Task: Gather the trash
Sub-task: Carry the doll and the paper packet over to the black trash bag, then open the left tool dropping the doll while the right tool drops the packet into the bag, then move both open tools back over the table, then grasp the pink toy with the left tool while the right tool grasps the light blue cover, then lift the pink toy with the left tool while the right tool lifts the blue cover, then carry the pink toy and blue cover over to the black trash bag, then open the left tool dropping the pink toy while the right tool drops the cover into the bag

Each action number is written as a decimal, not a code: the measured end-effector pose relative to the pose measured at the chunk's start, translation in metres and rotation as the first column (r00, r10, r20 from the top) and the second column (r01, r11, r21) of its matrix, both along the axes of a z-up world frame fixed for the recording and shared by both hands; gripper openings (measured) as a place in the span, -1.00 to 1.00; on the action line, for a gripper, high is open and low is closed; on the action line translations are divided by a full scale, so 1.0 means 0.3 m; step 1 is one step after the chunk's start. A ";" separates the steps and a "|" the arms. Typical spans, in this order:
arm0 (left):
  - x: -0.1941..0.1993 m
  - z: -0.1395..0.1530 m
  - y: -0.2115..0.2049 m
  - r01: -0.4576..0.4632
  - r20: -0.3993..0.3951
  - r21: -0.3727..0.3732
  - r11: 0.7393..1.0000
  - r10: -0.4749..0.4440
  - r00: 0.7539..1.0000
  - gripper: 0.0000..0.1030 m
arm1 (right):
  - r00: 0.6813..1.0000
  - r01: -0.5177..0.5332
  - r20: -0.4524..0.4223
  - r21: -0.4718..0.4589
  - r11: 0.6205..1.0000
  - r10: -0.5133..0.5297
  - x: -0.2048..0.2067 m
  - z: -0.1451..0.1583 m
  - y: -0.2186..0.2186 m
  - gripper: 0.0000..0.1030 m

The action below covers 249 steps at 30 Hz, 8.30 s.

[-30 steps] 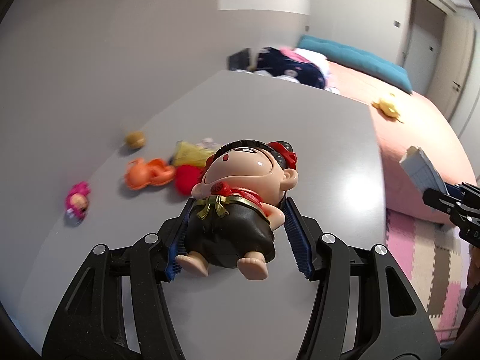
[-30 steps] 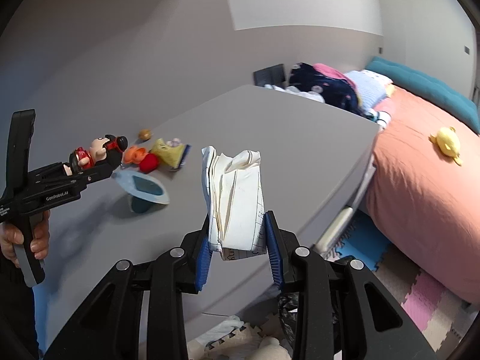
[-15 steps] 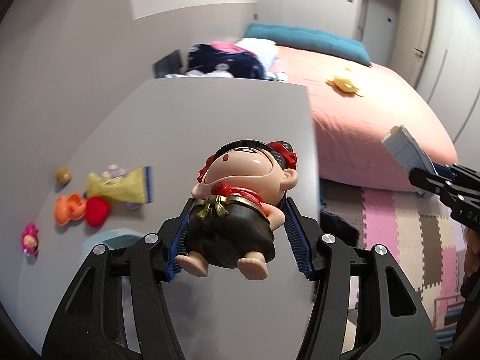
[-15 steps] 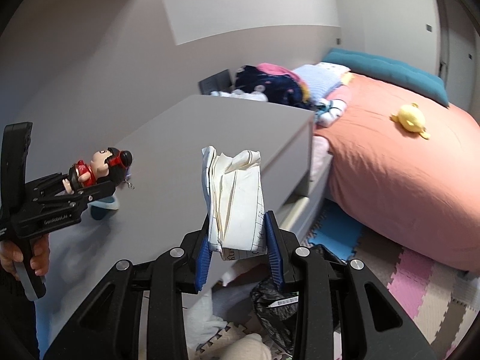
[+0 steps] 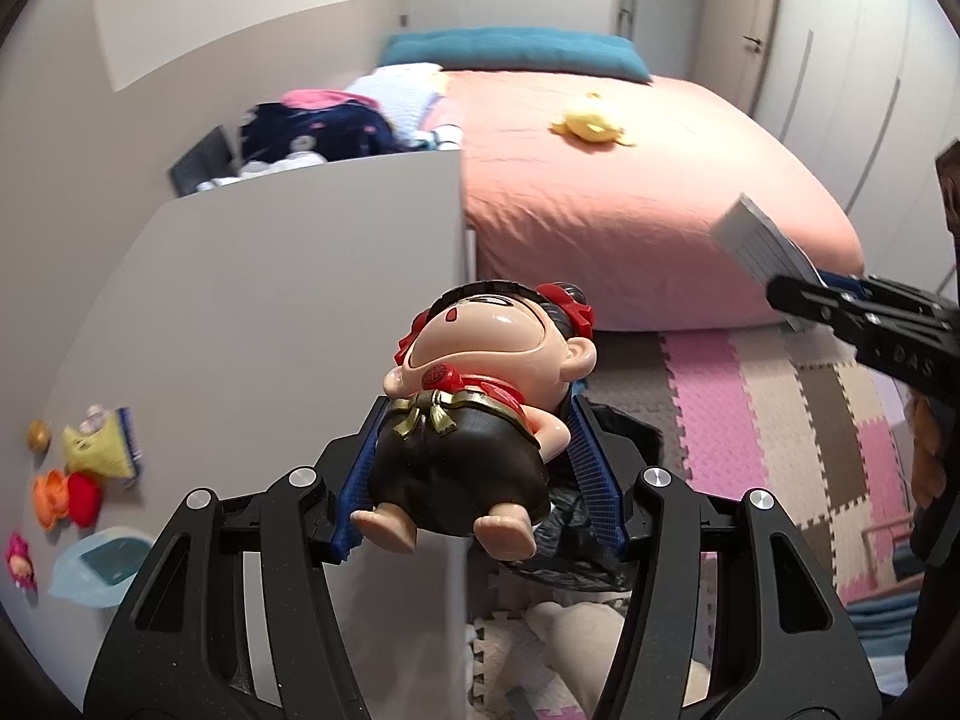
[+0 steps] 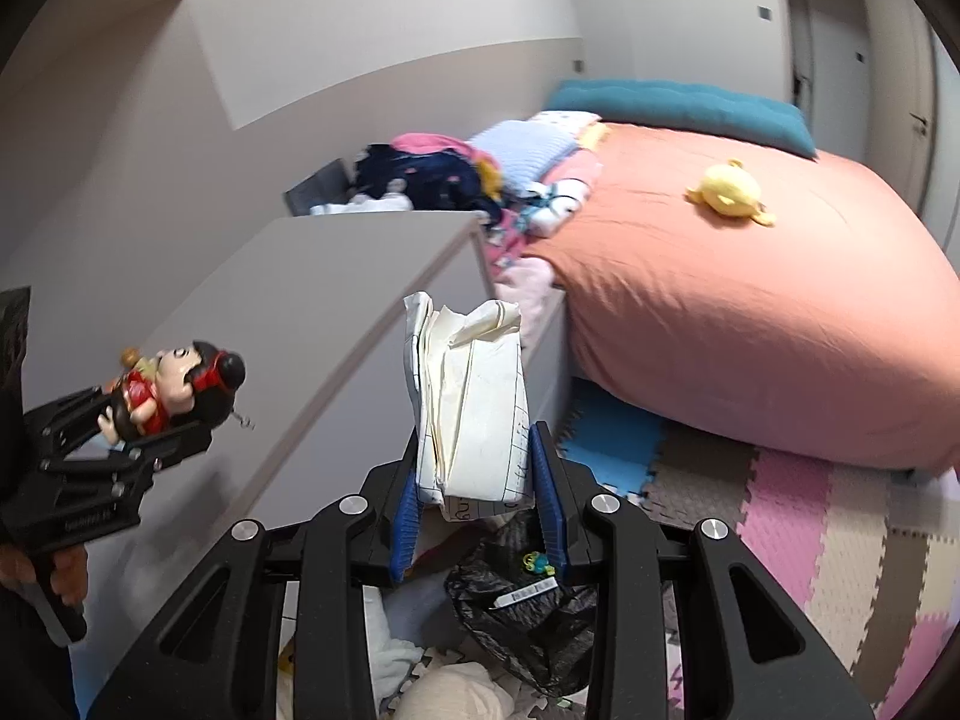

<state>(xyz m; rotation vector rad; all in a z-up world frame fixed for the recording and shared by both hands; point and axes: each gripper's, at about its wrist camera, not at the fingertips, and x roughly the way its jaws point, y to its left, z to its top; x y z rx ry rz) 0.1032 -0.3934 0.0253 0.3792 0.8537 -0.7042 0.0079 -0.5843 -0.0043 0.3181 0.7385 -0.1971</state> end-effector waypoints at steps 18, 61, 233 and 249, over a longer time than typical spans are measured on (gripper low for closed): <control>-0.059 -0.191 -0.286 0.188 -0.136 0.097 0.977 -0.174 0.975 0.14 | 0.983 0.165 -0.092 0.037 0.986 -0.161 -0.021 -0.123 -0.241 -0.25; 0.017 -0.043 0.209 -0.089 0.019 0.026 0.996 0.089 0.996 0.88 | 0.996 0.069 -0.061 -0.040 0.997 -0.072 0.154 -0.038 0.128 0.64; -0.043 -0.147 -0.241 0.025 -0.077 0.030 0.999 -0.023 0.997 -0.11 | 0.940 0.339 -0.066 0.088 0.937 -0.334 -0.146 -0.118 -0.157 0.35; 0.003 -0.294 -0.374 0.083 -0.175 0.125 0.989 -0.060 0.983 0.85 | 0.918 0.364 -0.186 0.041 0.930 -0.351 -0.021 -0.203 -0.287 0.67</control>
